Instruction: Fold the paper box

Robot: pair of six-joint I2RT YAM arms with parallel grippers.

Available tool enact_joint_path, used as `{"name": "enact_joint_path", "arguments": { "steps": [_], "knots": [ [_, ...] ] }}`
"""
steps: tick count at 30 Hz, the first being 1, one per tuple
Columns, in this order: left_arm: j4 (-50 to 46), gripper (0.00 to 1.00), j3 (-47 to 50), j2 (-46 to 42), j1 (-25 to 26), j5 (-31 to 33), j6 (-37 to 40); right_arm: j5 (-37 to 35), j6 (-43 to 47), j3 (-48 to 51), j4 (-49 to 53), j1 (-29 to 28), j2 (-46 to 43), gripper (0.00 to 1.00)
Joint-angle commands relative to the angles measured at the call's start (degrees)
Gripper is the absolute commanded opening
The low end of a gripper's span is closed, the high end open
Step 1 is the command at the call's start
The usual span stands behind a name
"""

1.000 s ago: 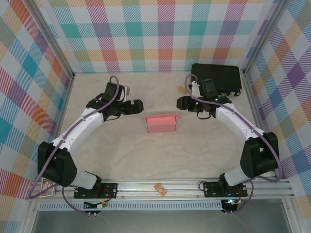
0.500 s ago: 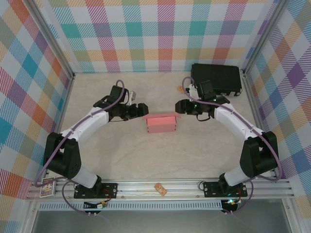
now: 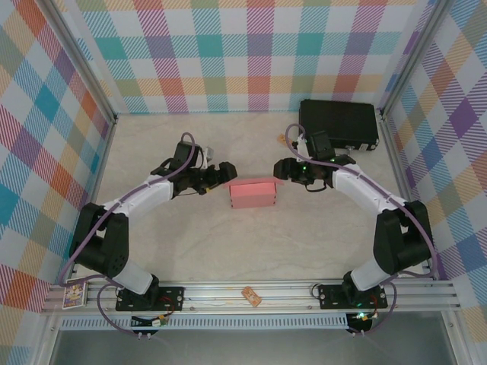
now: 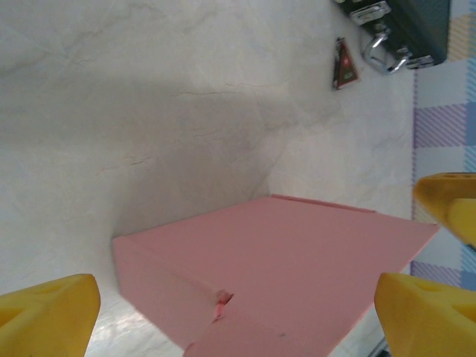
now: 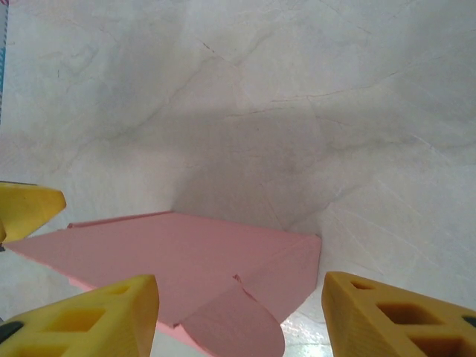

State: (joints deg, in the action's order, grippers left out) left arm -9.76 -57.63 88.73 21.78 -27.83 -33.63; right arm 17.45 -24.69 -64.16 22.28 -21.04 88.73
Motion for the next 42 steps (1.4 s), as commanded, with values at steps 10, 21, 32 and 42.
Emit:
{"name": "enact_joint_path", "arguments": {
  "steps": [10,21,32,42],
  "knots": [
    [10.4,0.91,2.0,3.5,1.6,-5.0,-7.9,2.9,-2.0,1.7,-1.8,0.0,0.4,0.60],
    [13.1,0.90,2.4,4.5,2.5,-5.3,-10.6,3.4,-2.3,2.2,-2.2,0.0,0.2,0.60],
    [-4.5,0.92,-2.3,-1.2,2.3,4.8,1.4,0.2,5.0,0.3,3.0,0.0,-2.5,0.61],
    [-13.9,0.93,-4.2,-6.0,2.4,6.5,11.9,1.3,9.6,-1.5,5.5,0.0,-4.1,0.65]
  ]
}}
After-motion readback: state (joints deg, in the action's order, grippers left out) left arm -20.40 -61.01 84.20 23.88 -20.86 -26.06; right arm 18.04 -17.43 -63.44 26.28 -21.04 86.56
